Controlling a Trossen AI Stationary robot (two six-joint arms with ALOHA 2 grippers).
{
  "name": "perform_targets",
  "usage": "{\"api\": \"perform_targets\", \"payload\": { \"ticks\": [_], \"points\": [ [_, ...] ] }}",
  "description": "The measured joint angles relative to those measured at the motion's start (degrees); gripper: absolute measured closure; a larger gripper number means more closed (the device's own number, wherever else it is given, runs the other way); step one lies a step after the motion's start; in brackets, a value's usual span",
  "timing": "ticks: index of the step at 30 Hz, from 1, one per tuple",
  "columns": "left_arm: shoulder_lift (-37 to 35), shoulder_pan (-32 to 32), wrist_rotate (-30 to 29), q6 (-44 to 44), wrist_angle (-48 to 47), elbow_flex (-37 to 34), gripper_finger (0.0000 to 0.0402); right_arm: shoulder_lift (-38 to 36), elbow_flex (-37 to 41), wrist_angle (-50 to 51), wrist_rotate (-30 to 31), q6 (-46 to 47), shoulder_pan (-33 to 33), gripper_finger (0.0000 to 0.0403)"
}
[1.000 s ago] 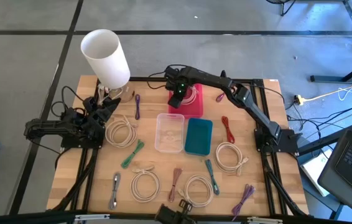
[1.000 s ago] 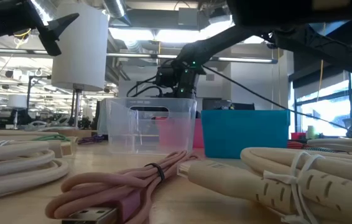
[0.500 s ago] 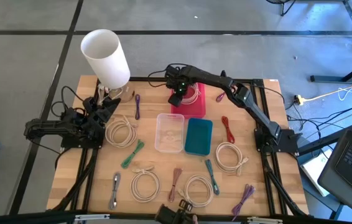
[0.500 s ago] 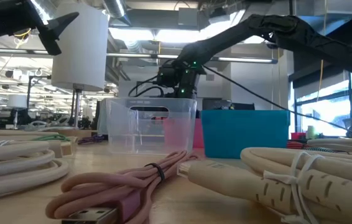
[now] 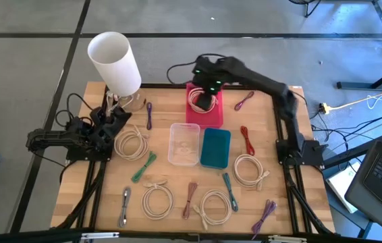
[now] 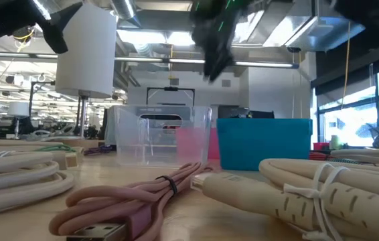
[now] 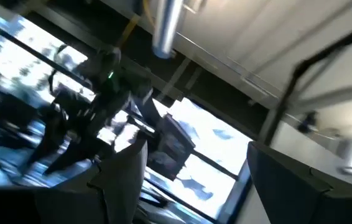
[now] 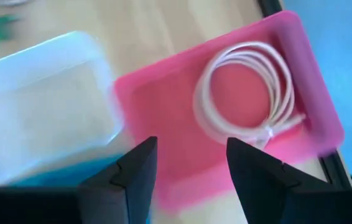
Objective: Pick & Place USB Port
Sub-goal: Put the light brown HDMI cable into the pink bin
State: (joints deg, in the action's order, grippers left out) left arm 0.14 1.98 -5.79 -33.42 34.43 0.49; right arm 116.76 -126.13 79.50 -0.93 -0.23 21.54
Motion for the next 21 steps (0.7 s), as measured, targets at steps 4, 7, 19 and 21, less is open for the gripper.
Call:
{"api": "perform_targets", "payload": {
  "ticks": [4,7,19,21],
  "points": [
    [0.00,-0.02,4.43,-4.35,-1.16,0.02,0.0132,-9.00,0.00,5.14,0.33,3.87,-4.86,0.0206],
    [0.10,-0.02,4.51,-8.40,-5.21,0.38,0.0132,-14.64,0.00,6.91,5.38,9.56,-8.95,0.0206],
    [17.76,-0.04,8.35,3.43,-36.39,28.16,0.0155,-27.00,0.83,10.54,34.84,25.75,-17.92,0.0205],
    [21.71,0.00,8.50,6.06,-43.99,34.63,0.0159,-27.37,0.87,10.52,35.14,25.69,-17.92,0.0205]
  ]
}}
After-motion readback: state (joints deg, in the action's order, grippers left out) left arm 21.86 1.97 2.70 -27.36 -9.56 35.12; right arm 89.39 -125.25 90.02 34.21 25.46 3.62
